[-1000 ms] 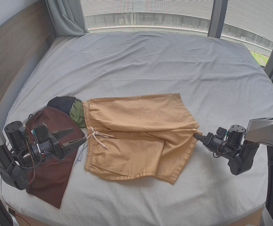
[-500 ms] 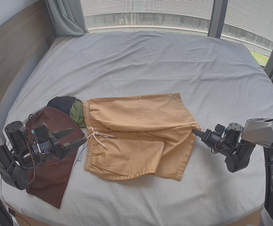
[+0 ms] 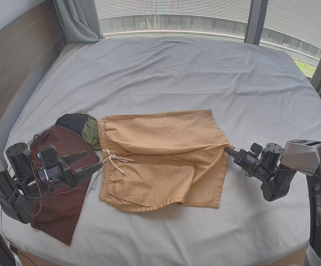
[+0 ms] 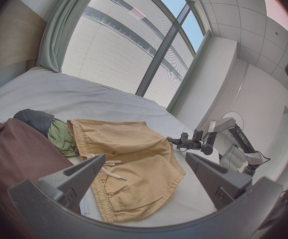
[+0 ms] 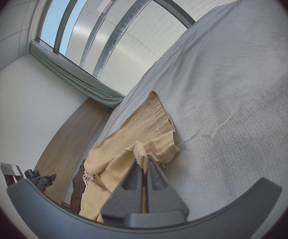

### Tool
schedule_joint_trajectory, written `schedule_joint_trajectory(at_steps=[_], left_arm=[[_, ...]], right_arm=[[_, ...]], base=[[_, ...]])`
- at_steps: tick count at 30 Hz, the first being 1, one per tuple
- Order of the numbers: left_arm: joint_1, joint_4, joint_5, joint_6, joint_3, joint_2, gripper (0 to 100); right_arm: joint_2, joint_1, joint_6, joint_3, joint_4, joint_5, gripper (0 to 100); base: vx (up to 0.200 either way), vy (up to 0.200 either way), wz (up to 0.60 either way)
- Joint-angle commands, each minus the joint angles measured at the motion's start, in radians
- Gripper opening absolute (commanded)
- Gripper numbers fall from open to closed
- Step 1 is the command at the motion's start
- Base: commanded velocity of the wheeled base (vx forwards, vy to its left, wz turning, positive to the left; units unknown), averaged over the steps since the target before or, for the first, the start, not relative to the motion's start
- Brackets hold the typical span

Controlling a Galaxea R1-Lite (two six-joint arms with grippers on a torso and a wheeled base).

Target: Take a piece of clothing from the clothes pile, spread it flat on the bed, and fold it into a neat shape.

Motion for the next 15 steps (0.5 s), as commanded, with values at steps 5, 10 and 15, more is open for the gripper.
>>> schedule_joint_trajectory(at_steps=[5, 10, 15], left_arm=[[-0.003, 0.000, 0.000, 0.000, 0.001, 0.007, 100], [-0.003, 0.000, 0.000, 0.000, 0.001, 0.007, 100], [-0.003, 0.000, 0.000, 0.000, 0.003, 0.007, 100]], right_arm=[[0.009, 0.013, -0.009, -0.008, 0.001, -0.001, 0], [0.009, 0.012, -0.025, -0.007, 0.001, 0.001, 100], [-0.003, -0.001, -0.120, 0.011, 0.001, 0.002, 100]], base=[[0.000, 0.000, 0.00], [0.000, 0.000, 0.00], [0.000, 0.000, 0.00]])
